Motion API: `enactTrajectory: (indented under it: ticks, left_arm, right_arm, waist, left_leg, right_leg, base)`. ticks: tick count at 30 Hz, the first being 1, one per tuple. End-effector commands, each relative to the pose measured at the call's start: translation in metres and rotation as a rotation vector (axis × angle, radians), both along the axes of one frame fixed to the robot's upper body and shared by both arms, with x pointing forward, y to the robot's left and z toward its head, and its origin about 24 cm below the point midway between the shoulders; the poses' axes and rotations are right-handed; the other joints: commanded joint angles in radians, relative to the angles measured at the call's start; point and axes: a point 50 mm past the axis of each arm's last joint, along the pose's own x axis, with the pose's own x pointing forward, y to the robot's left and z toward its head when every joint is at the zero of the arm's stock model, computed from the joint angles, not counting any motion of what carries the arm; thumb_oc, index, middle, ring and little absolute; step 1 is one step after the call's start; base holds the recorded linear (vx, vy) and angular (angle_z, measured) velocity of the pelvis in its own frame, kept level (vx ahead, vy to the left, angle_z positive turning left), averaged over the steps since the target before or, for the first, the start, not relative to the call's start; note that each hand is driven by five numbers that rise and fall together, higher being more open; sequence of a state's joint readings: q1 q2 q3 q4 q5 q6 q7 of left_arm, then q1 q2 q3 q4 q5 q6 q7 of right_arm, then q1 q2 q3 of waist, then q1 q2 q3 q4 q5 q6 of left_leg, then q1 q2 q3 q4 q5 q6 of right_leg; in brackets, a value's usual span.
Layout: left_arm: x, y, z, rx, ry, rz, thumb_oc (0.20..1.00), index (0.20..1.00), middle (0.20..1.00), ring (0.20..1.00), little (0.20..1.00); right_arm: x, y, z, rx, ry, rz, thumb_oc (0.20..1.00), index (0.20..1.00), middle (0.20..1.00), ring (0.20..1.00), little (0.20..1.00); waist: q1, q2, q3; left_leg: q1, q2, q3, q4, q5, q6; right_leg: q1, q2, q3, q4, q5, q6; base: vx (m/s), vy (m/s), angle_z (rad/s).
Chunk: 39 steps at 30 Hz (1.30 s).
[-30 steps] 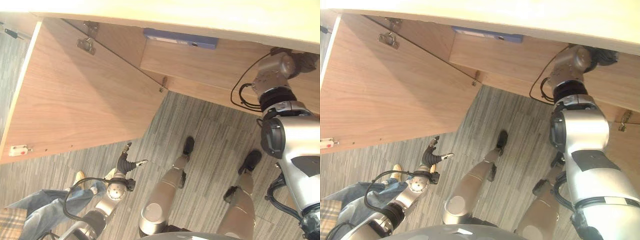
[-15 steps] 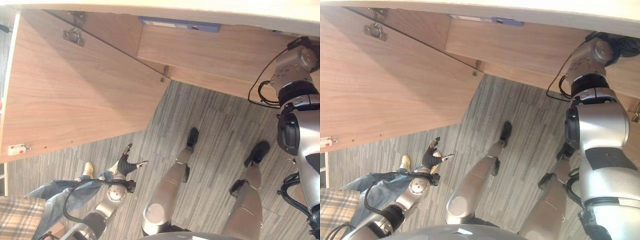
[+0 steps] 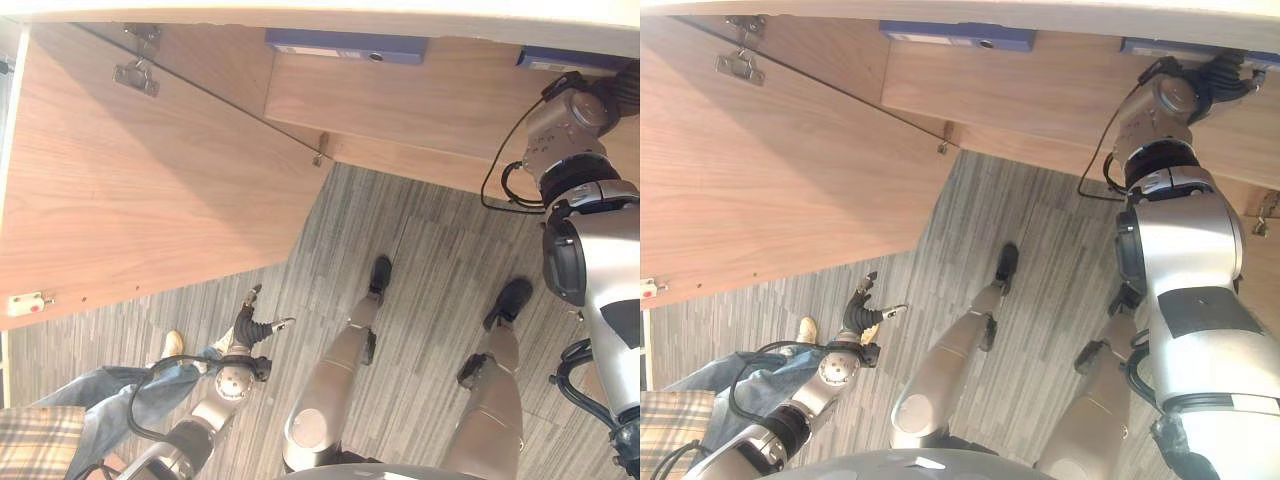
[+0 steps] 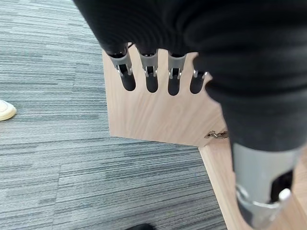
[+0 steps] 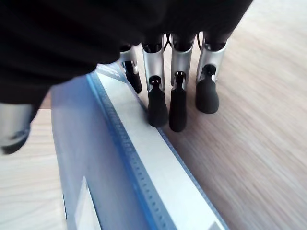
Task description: Put the empty folder in the office cabinet
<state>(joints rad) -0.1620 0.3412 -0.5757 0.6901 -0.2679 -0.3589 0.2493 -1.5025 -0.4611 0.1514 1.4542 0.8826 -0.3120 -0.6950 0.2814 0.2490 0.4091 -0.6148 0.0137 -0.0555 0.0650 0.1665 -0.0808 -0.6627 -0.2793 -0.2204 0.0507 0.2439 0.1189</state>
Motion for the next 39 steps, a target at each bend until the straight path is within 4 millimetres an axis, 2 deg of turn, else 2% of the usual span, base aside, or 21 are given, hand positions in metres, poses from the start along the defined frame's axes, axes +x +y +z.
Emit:
enactTrajectory:
  ticks: [1,2,7,10,12,18,19,22,24,25,26,27,28,29,30,31,32,34,35,38,39]
  left_arm:
    - [0.009,0.024,0.010,0.065,-0.046,0.047,1.000,1.000,1.000,1.000,1.000]
    - [0.008,0.027,0.008,0.073,-0.036,0.051,1.000,1.000,1.000,1.000,1.000]
    - [0.005,0.038,0.004,0.122,-0.005,0.056,1.000,1.000,1.000,1.000,1.000]
    - [0.005,0.040,0.003,0.129,0.002,0.058,1.000,1.000,1.000,1.000,1.000]
    - [0.003,0.046,0.000,0.147,0.025,0.070,1.000,1.000,1.000,1.000,1.000]
    - [0.000,0.056,-0.004,0.174,0.057,0.097,1.000,1.000,1.000,1.000,1.000]
    - [0.001,0.057,-0.004,0.175,0.057,0.102,1.000,1.000,1.000,1.000,1.000]
    - [0.000,0.065,-0.006,0.192,0.068,0.142,1.000,1.000,1.000,1.000,1.000]
    - [0.001,0.067,-0.005,0.192,0.070,0.155,1.000,1.000,1.000,1.000,1.000]
    - [0.002,0.071,-0.005,0.202,0.069,0.184,1.000,1.000,1.000,1.000,1.000]
    - [0.002,0.072,-0.004,0.197,0.064,0.197,1.000,1.000,1.000,1.000,1.000]
    - [0.002,0.072,-0.004,0.197,0.064,0.197,1.000,1.000,1.000,1.000,1.000]
    - [0.001,0.070,-0.006,0.190,0.049,0.230,1.000,1.000,1.000,1.000,1.000]
    - [0.000,0.070,-0.006,0.190,0.050,0.231,1.000,1.000,1.000,1.000,1.000]
    - [-0.003,0.072,-0.008,0.194,0.050,0.245,1.000,1.000,1.000,1.000,1.000]
    - [-0.003,0.072,-0.008,0.194,0.050,0.245,1.000,1.000,1.000,1.000,1.000]
    - [-0.005,0.074,-0.009,0.201,0.042,0.259,1.000,1.000,1.000,1.000,1.000]
    - [-0.012,0.080,-0.012,0.199,0.041,0.281,1.000,1.000,1.000,1.000,1.000]
    - [-0.013,0.080,-0.012,0.198,0.042,0.281,1.000,1.000,1.000,1.000,1.000]
    - [-0.020,0.080,-0.013,0.178,0.027,0.276,1.000,1.000,1.000,1.000,1.000]
    - [-0.020,0.080,-0.013,0.178,0.027,0.276,1.000,1.000,1.000,1.000,1.000]
  right_arm:
    - [-0.005,-0.004,0.023,-0.098,-0.045,-0.045,1.000,1.000,1.000,1.000,1.000]
    - [-0.004,-0.008,0.011,-0.086,0.024,-0.039,1.000,1.000,1.000,1.000,1.000]
    - [-0.003,-0.016,-0.011,-0.053,0.151,-0.023,1.000,1.000,1.000,1.000,1.000]
    - [-0.003,-0.018,-0.015,-0.044,0.159,-0.027,1.000,1.000,1.000,1.000,1.000]
    - [-0.004,-0.020,-0.033,-0.006,0.199,-0.033,1.000,1.000,1.000,1.000,1.000]
    - [-0.002,-0.012,-0.060,0.043,0.239,-0.017,1.000,1.000,1.000,1.000,1.000]
    - [-0.001,-0.006,-0.066,0.042,0.247,-0.005,1.000,1.000,1.000,1.000,1.000]
    - [0.005,0.035,-0.095,-0.082,0.270,0.086,1.000,1.000,1.000,1.000,1.000]
    - [0.005,0.045,-0.104,-0.101,0.270,0.113,1.000,1.000,1.000,1.000,1.000]
    - [0.001,0.074,-0.124,-0.173,0.242,0.186,1.000,1.000,1.000,1.000,1.000]
    - [-0.005,0.091,-0.139,-0.220,0.238,0.235,1.000,1.000,1.000,1.000,1.000]
    - [-0.005,0.091,-0.139,-0.220,0.238,0.235,1.000,1.000,1.000,1.000,1.000]
    - [-0.040,0.138,-0.177,-0.509,0.178,0.425,1.000,1.000,1.000,1.000,1.000]
    - [-0.040,0.138,-0.178,-0.510,0.179,0.425,1.000,1.000,1.000,1.000,1.000]
    - [-0.057,0.142,-0.195,-0.618,0.187,0.470,1.000,1.000,1.000,1.000,1.000]
    - [-0.057,0.142,-0.195,-0.618,0.187,0.470,1.000,1.000,1.000,1.000,1.000]
    - [-0.082,0.139,-0.223,-0.694,0.201,0.528,1.000,1.000,1.000,1.000,1.000]
    - [-0.107,0.120,-0.247,-0.681,0.231,0.537,1.000,1.000,1.000,1.000,1.000]
    - [-0.108,0.120,-0.247,-0.681,0.233,0.538,1.000,1.000,1.000,1.000,1.000]
    - [-0.135,0.096,-0.269,-0.831,0.304,0.561,1.000,1.000,1.000,1.000,1.000]
    - [-0.135,0.096,-0.269,-0.831,0.304,0.561,1.000,1.000,1.000,1.000,1.000]
  waist:
    - [0.032,-0.002,0.022]
    - [0.031,-0.011,0.021]
    - [0.025,-0.042,0.009]
    - [0.023,-0.046,0.007]
    - [0.017,-0.064,0.000]
    - [0.003,-0.090,-0.011]
    - [0.000,-0.096,-0.014]
    - [-0.024,-0.135,-0.022]
    - [-0.032,-0.147,-0.024]
    - [-0.048,-0.169,-0.022]
    - [-0.067,-0.186,-0.024]
    - [-0.067,-0.186,-0.024]
    - [-0.108,-0.227,-0.020]
    - [-0.113,-0.230,-0.022]
    - [-0.130,-0.247,-0.022]
    - [-0.130,-0.247,-0.022]
    - [-0.156,-0.274,-0.034]
    - [-0.196,-0.308,-0.065]
    - [-0.196,-0.308,-0.065]
    - [-0.229,-0.331,-0.099]
    - [-0.229,-0.331,-0.099]
  left_leg:
    - [0.069,0.065,0.001,0.132,-0.229,-0.063]
    - [0.068,0.059,0.001,0.146,-0.237,-0.062]
    - [0.070,0.041,-0.001,0.183,-0.263,-0.056]
    - [0.073,0.039,-0.001,0.190,-0.267,-0.055]
    - [0.082,0.035,-0.002,0.205,-0.280,-0.050]
    - [0.104,0.033,-0.001,0.233,-0.302,-0.044]
    - [0.109,0.033,-0.001,0.237,-0.305,-0.043]
    - [0.149,0.032,0.005,0.235,-0.303,-0.037]
    - [0.154,0.030,0.005,0.235,-0.303,-0.036]
    - [0.182,0.038,0.011,0.245,-0.319,-0.035]
    - [0.192,0.031,0.012,0.238,-0.310,-0.032]
    - [0.192,0.031,0.012,0.238,-0.310,-0.032]
    - [0.245,0.048,0.034,0.243,-0.325,-0.032]
    - [0.243,0.042,0.033,0.238,-0.318,-0.031]
    - [0.258,0.045,0.039,0.242,-0.325,-0.029]
    - [0.258,0.045,0.039,0.242,-0.325,-0.029]
    - [0.283,0.047,0.047,0.248,-0.333,-0.026]
    - [0.329,0.045,0.071,0.262,-0.356,-0.014]
    - [0.330,0.045,0.072,0.262,-0.357,-0.014]
    - [0.372,0.033,0.098,0.275,-0.381,0.001]
    - [0.372,0.033,0.098,0.275,-0.381,0.001]
  right_leg:
    - [-0.009,-0.016,0.045,0.084,-0.088,0.067]
    - [0.005,-0.020,0.042,0.079,-0.085,0.067]
    - [0.051,-0.037,0.038,0.065,-0.071,0.068]
    - [0.059,-0.039,0.039,0.061,-0.069,0.068]
    - [0.087,-0.045,0.037,0.054,-0.066,0.068]
    - [0.132,-0.050,0.041,0.043,-0.063,0.067]
    - [0.139,-0.051,0.042,0.042,-0.062,0.067]
    - [0.182,-0.055,0.041,0.027,-0.051,0.064]
    - [0.190,-0.057,0.041,0.023,-0.048,0.063]
    - [0.224,-0.049,0.045,0.013,-0.047,0.064]
    - [0.232,-0.057,0.046,0.005,-0.036,0.065]
    - [0.232,-0.057,0.046,0.005,-0.036,0.065]
    - [0.279,-0.052,0.057,-0.011,-0.025,0.070]
    - [0.278,-0.058,0.056,-0.013,-0.022,0.071]
    - [0.294,-0.062,0.060,-0.020,-0.018,0.076]
    - [0.294,-0.062,0.060,-0.020,-0.018,0.076]
    - [0.314,-0.068,0.061,-0.025,-0.011,0.084]
    - [0.350,-0.079,0.071,-0.040,0.006,0.098]
    - [0.351,-0.079,0.071,-0.041,0.006,0.099]
    - [0.380,-0.094,0.077,-0.055,0.026,0.115]
    - [0.380,-0.094,0.077,-0.055,0.026,0.115]
  base:
    - [-0.06,0.047,0.00]
    - [-0.04,0.041,0.00]
    - [-0.05,0.047,0.02]
    - [-0.01,0.014,0.00]
    - [-0.02,0.054,0.00]
    - [0.00,0.038,-0.03]
    - [0.01,0.034,-0.06]
    - [0.01,0.044,-0.04]
    - [0.02,0.020,-0.05]
    - [0.03,0.031,-0.09]
    - [0.02,0.023,-0.04]
    - [0.04,0.087,-0.14]
    - [0.03,0.072,-0.18]
    - [0.05,0.084,-0.18]
    - [0.01,0.014,-0.07]
    - [0.06,0.038,-0.20]
    - [0.07,0.068,-0.31]
    - [0.11,0.123,-0.36]
    - [0.07,0.120,-0.48]
    - [0.05,0.100,-0.38]
    - [0.02,0.096,-0.05]
